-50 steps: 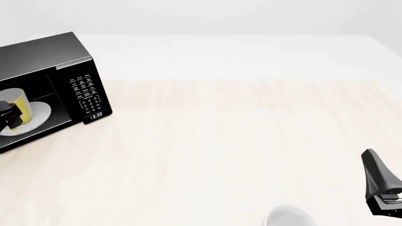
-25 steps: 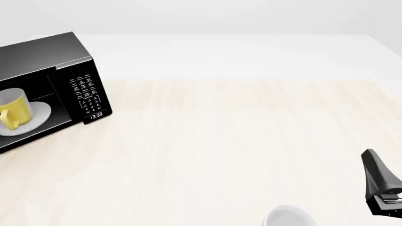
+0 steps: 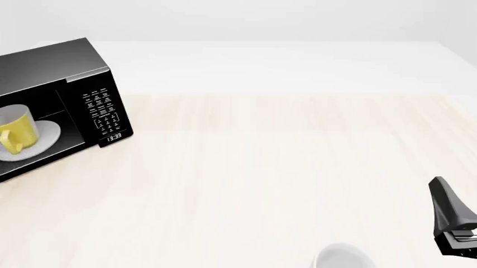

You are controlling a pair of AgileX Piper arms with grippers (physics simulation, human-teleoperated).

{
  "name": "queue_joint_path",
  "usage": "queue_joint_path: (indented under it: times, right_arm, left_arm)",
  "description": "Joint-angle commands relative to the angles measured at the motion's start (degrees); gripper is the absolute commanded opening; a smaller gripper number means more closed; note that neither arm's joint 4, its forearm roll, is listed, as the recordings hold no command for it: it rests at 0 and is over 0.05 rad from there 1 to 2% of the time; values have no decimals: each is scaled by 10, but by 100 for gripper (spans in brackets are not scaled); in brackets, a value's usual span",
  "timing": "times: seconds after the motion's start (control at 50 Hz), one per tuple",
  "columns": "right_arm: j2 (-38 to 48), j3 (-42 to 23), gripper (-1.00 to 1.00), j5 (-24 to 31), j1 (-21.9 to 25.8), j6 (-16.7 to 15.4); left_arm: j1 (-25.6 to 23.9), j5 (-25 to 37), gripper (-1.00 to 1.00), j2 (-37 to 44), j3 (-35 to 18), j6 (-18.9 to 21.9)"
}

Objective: Put the yellow and white mug in the microwave and close it.

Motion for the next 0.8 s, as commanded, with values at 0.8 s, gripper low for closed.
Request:
queue_joint_path:
  times: [0.8]
  right_arm:
    - [0, 0, 100, 0, 0, 0]
  left_arm:
    - [215, 150, 100, -4, -151, -6]
